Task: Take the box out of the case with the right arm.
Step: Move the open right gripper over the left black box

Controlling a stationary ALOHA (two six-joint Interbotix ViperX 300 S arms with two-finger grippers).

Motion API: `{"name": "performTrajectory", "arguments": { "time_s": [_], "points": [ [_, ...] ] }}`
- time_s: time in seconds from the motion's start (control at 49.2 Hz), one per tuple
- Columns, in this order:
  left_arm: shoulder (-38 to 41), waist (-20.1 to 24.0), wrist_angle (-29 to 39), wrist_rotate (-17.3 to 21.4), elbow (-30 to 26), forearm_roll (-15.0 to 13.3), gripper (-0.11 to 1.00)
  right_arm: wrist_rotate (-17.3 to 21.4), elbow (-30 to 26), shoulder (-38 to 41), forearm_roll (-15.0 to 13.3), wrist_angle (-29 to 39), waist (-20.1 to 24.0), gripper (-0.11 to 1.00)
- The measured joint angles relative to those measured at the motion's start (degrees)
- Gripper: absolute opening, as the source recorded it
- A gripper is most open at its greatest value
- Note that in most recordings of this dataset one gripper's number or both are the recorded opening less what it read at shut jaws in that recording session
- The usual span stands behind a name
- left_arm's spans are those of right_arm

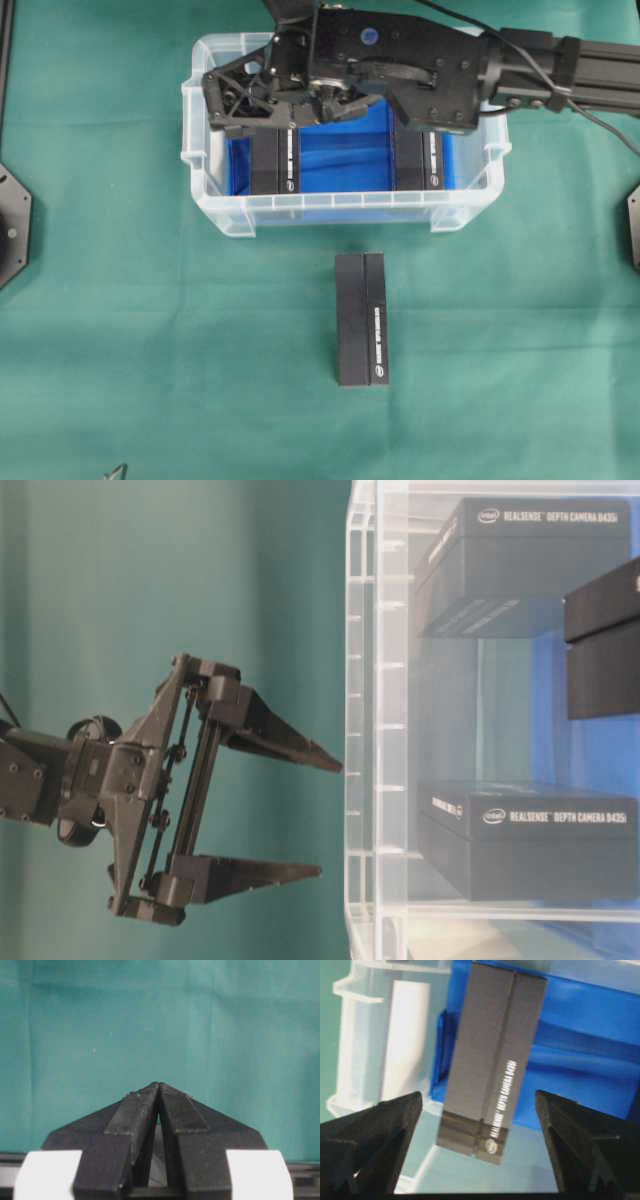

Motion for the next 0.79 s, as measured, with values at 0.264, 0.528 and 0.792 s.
{"name": "performTrajectory", "arguments": {
  "time_s": [0.264, 0.528, 0.792],
  "points": [
    [-0.09, 0.00, 0.35, 0.00, 0.09, 0.00, 0.02, 0.00, -0.35, 0.09, -0.09, -0.88, 0.00, 0.93],
    [-0.09, 0.00, 0.44, 0.00, 0.09, 0.00, 0.02, 0.00, -0.35, 0.09, -0.09, -1.49, -0.18, 0.93],
    [-0.09, 0.00, 0.44, 0.00, 0.09, -0.09, 0.02, 0.00, -0.35, 0.09, -0.09, -1.58, -0.26, 0.93]
  ]
}}
